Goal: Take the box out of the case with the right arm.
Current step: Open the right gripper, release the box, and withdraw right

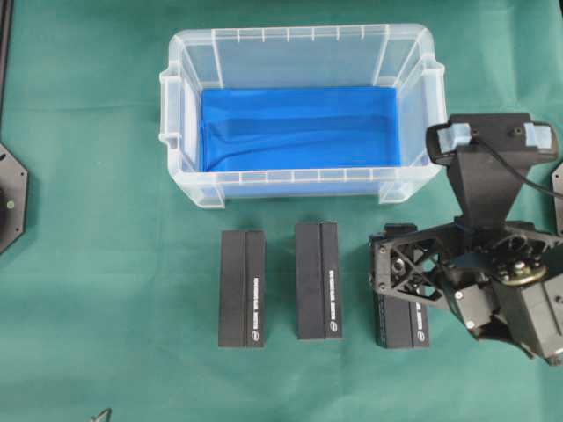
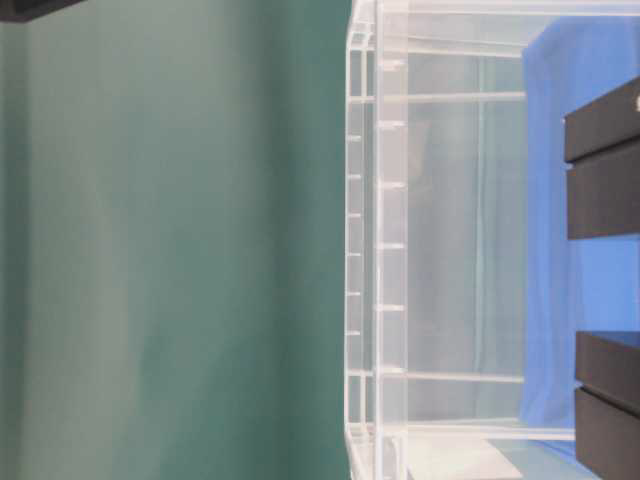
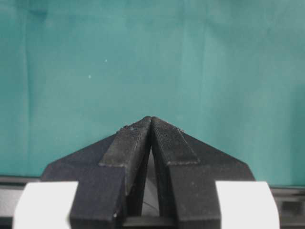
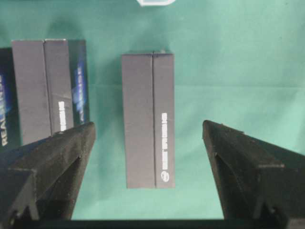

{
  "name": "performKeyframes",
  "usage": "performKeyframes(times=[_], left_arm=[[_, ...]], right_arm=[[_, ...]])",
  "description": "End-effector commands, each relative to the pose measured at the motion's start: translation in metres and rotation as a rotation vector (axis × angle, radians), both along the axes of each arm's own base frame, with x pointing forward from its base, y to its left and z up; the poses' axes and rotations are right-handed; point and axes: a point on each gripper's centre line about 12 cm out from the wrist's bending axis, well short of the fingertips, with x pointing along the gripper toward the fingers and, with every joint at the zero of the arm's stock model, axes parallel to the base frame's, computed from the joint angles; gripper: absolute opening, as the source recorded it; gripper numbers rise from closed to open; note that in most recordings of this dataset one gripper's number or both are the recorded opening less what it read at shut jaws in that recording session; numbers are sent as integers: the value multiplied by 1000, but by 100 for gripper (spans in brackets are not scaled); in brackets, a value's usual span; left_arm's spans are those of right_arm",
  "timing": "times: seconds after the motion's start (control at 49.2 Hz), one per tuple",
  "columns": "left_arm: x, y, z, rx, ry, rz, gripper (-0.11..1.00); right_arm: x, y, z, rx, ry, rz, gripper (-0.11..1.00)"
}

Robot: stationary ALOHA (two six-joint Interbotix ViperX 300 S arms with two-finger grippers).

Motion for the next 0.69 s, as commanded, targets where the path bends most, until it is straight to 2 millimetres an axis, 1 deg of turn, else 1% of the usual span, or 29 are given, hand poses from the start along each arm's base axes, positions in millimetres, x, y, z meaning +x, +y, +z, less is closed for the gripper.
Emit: performKeyframes(times=[0.0,0.122,0.264,0.427,0.67], left_arm=[[2,0,3,3,-10,-2,2],[2,0,3,2,-11,-1,2],[2,0,3,1,-11,-1,2],[2,0,3,1,-11,-1,2],[1,0,3,2,-12,-2,2]], right_arm=[[-4,-3,15,11,-37,1,88],[-5,-4,14,9,-29,15,88],[-15,-8,12,5,-15,22,88],[-41,-13,8,8,-19,12,88],[-87,-22,1,20,-50,-21,88]])
